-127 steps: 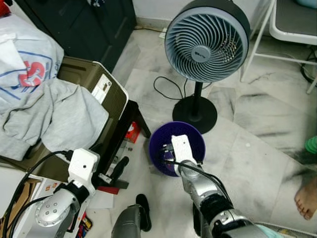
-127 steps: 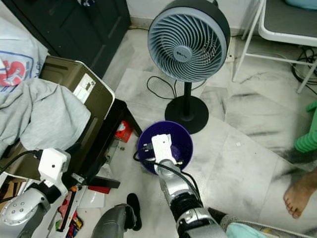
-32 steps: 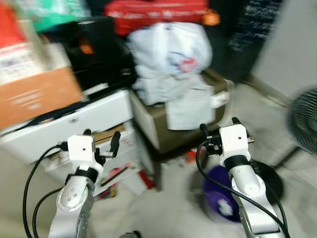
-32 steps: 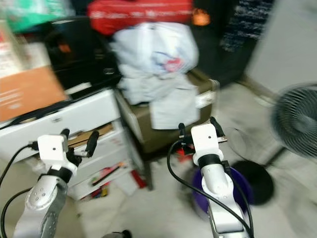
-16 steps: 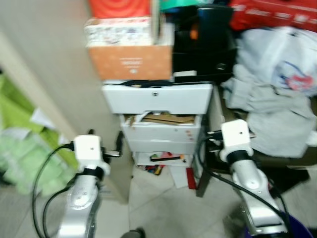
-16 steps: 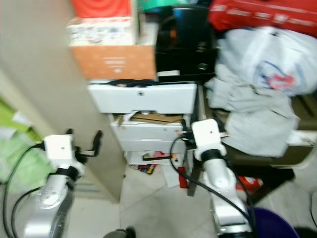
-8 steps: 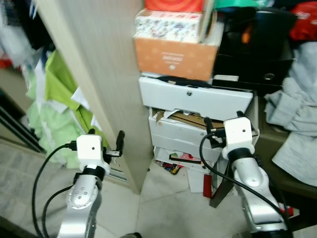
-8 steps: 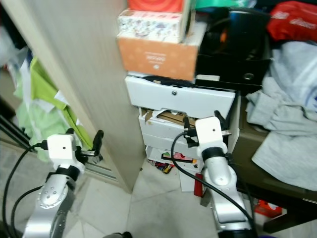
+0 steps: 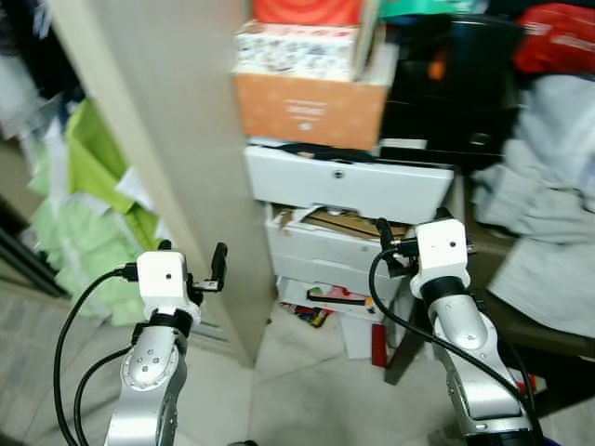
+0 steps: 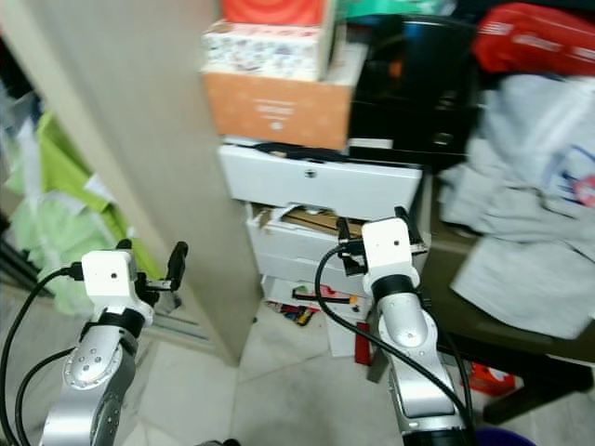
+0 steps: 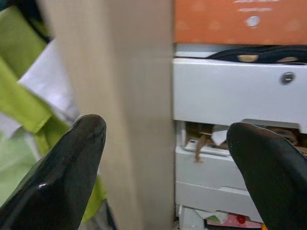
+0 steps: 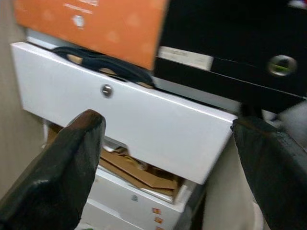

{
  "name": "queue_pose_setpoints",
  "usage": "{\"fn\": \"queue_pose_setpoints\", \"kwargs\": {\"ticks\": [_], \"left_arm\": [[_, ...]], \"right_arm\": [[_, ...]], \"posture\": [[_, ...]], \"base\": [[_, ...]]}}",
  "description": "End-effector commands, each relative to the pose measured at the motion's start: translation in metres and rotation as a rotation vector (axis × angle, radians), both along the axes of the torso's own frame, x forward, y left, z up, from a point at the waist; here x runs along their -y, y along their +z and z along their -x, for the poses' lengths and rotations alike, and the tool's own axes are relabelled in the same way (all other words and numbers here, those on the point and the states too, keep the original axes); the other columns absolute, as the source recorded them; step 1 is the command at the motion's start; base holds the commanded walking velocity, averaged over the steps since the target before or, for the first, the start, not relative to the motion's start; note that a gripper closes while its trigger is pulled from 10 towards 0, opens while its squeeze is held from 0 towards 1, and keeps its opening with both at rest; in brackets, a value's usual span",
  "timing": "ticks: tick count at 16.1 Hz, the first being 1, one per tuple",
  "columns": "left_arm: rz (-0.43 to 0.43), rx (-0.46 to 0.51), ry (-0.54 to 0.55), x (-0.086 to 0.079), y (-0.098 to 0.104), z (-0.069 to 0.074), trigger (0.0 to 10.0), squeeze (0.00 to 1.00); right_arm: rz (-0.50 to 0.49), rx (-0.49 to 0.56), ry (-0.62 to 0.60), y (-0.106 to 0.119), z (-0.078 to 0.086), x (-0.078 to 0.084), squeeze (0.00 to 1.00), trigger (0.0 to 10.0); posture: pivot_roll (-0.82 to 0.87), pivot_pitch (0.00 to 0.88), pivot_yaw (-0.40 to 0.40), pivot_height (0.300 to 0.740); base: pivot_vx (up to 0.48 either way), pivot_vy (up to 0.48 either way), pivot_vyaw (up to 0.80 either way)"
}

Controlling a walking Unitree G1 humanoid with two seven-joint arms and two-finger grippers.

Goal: Clean up the room

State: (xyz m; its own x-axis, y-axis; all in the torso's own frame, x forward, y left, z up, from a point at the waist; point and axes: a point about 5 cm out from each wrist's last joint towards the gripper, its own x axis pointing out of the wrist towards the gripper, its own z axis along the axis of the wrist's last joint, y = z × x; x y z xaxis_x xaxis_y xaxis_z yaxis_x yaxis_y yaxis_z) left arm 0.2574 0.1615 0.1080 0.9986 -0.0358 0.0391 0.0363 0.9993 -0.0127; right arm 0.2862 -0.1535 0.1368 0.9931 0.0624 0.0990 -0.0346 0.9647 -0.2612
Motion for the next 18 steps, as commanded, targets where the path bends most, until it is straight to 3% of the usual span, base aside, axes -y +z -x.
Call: {"fn": "queue_pose_setpoints", "kwargs": {"ticks": [1, 3, 13, 18], "left_arm": [[0.003, -0.013, 0.005, -0.0002, -0.0017, 0.0001, 10.0, 0.0], [0.003, -0.015, 0.007, -0.0004, -0.0019, -0.0002, 10.0, 0.0], [0.003, -0.001, 0.039, -0.0042, -0.0005, -0.0008, 10.0, 0.0], [-0.006, 0.006, 0.047, -0.0058, 0.0, -0.0011, 10.0, 0.0]], "right_arm": [[0.0, -0.003, -0.001, -0.0005, -0.0003, 0.0013, 0.0, 10.0], [0.001, -0.002, 0.003, 0.0001, -0.0008, -0.0001, 0.0, 10.0], [0.027, 0.0, 0.02, 0.0001, -0.0013, -0.0042, 0.0, 10.0], [0.027, 0.004, 0.035, -0.0004, -0.0011, -0.0074, 0.0, 10.0]], "posture": [[-0.17, 0.128, 0.025, 0.74], [-0.17, 0.128, 0.026, 0.74], [-0.17, 0.125, 0.027, 0.74], [-0.16, 0.119, 0.027, 0.74]], "base": [[0.0, -0.244, 0.0], [0.0, -0.48, 0.0], [0.0, 0.0, 0.0], [0.0, 0.0, 0.8]]}}
